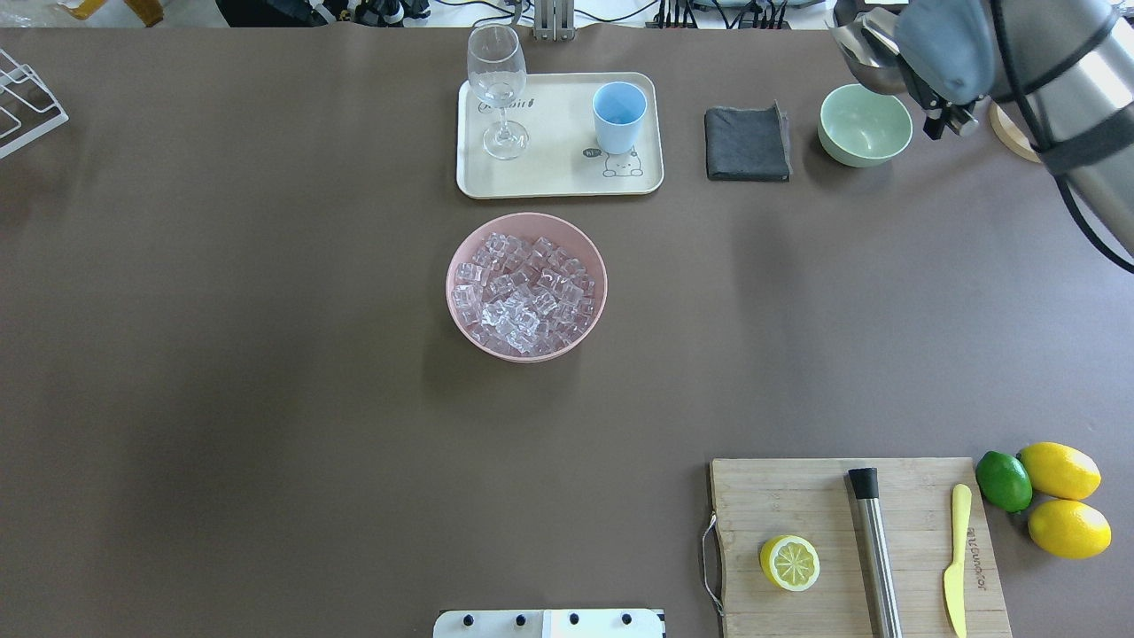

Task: Put ice in cup with scoop
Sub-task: 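Carry the empty scoop back to its spot beside the cutting board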

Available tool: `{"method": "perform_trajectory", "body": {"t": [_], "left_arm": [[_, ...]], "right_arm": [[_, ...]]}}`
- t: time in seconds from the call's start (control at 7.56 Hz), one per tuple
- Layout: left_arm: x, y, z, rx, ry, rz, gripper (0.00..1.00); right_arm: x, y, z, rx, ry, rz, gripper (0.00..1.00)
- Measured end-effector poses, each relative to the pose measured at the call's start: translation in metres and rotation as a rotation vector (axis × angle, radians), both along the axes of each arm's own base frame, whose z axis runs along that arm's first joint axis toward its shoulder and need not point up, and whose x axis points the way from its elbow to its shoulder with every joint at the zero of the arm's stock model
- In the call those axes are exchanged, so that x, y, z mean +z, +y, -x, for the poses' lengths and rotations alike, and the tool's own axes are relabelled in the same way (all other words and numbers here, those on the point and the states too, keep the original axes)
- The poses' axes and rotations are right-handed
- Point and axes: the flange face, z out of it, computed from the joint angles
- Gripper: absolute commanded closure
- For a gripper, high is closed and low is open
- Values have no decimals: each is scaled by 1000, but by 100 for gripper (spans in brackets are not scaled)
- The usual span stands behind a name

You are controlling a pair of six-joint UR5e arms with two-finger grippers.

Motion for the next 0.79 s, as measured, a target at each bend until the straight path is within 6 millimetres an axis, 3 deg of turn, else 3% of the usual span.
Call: {"method": "perform_trajectory", "body": {"t": [0.13, 0.4, 0.66, 0.79], "left_arm": [[-2, 3, 11, -22, 20, 2, 2], [7, 23, 22, -44, 69, 28, 2], [17, 36, 30, -63, 80, 52, 2], [24, 40, 32, -67, 78, 65, 2]], "right_arm": [[22, 31, -13, 38, 17, 8, 100], [46, 96, -14, 114, 37, 53, 100], [56, 137, 10, 132, 35, 92, 100], [72, 149, 31, 110, 27, 99, 100]]}}
